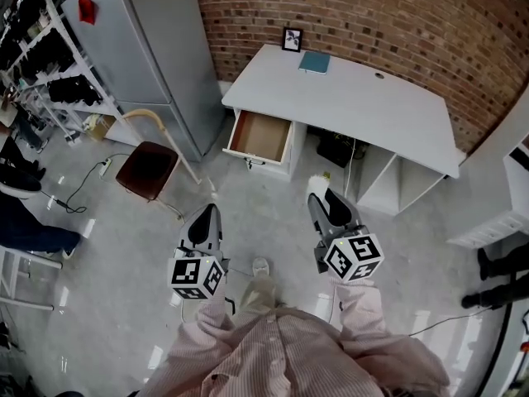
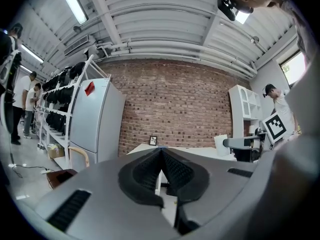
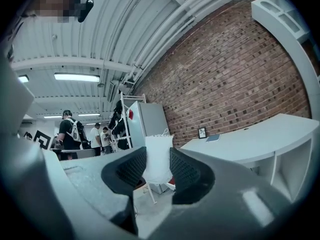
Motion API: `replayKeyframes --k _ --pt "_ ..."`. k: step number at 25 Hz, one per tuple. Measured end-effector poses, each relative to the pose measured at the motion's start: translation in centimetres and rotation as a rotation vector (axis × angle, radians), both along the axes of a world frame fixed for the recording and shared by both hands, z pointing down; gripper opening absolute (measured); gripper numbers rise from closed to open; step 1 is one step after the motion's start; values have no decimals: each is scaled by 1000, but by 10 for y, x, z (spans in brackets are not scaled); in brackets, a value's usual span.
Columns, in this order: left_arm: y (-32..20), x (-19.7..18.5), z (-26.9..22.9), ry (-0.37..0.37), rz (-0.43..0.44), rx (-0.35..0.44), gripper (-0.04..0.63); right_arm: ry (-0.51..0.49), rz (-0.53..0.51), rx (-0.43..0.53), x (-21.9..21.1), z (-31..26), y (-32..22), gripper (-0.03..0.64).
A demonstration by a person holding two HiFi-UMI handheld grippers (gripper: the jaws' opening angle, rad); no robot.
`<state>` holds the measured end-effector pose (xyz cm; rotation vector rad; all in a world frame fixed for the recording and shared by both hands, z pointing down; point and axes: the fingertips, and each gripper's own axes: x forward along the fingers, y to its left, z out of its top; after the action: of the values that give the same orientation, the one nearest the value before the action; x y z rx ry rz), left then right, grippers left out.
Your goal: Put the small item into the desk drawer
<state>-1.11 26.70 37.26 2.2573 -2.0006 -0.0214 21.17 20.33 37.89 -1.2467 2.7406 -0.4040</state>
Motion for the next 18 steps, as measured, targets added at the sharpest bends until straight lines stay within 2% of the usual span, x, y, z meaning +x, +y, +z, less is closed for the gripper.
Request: replayKeyframes --k 9,18 --pt "-95 -42 9 22 26 -31 0 4 10 -43 -48 11 -89 146" --pt "-185 -93 21 34 63 -59 0 29 1 -44 -104 16 -170 146"
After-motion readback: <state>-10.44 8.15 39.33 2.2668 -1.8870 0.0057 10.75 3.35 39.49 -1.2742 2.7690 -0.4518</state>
